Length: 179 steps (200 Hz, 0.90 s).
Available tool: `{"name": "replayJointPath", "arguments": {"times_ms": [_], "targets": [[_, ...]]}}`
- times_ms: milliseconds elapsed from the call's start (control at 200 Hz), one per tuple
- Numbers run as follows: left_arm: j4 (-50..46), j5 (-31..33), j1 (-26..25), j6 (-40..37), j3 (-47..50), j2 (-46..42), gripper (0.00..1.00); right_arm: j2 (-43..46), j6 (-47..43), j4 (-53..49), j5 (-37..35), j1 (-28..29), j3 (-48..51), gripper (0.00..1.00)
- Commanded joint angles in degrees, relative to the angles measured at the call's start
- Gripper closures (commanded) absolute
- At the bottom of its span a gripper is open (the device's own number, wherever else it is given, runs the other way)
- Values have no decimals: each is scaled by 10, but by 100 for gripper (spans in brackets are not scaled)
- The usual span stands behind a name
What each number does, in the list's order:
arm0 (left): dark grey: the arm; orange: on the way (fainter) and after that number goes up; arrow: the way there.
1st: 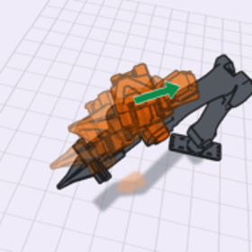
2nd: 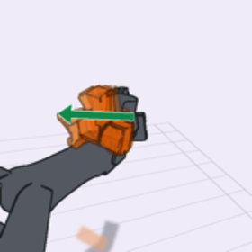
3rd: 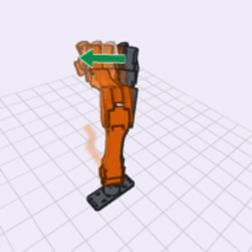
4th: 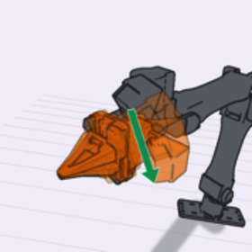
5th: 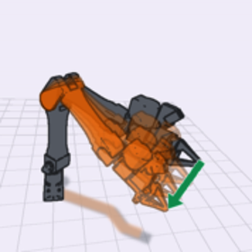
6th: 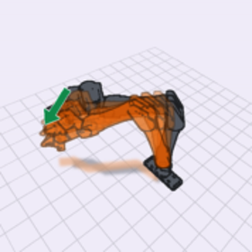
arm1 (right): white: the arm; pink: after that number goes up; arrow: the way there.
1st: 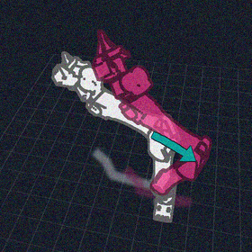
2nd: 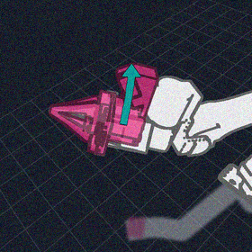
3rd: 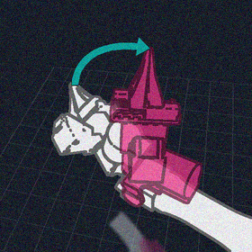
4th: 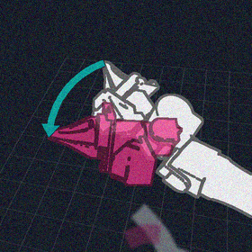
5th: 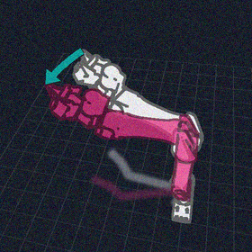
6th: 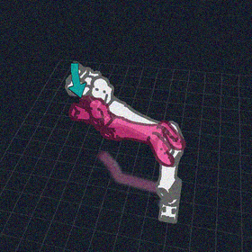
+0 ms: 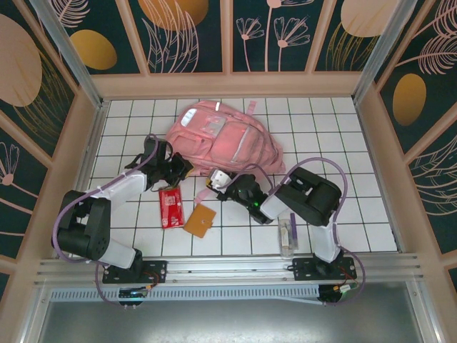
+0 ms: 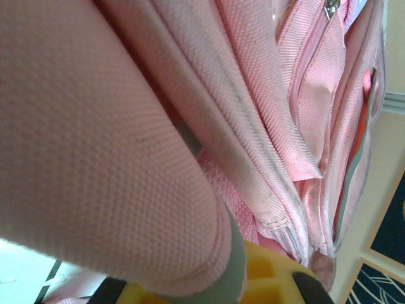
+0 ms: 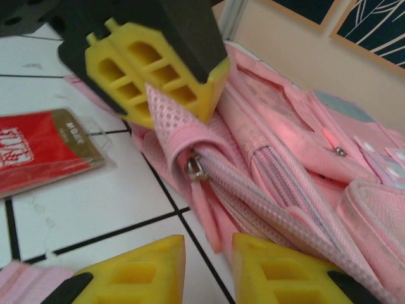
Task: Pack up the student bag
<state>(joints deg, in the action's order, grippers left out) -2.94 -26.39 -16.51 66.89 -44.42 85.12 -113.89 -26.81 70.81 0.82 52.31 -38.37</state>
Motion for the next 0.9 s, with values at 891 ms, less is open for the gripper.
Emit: {"name": "replayJointPath", "arguments": {"times_ms": [891], "targets": [[-60, 85, 31, -114, -89, 61, 100, 130, 43, -166, 11, -20, 20, 100]]}}
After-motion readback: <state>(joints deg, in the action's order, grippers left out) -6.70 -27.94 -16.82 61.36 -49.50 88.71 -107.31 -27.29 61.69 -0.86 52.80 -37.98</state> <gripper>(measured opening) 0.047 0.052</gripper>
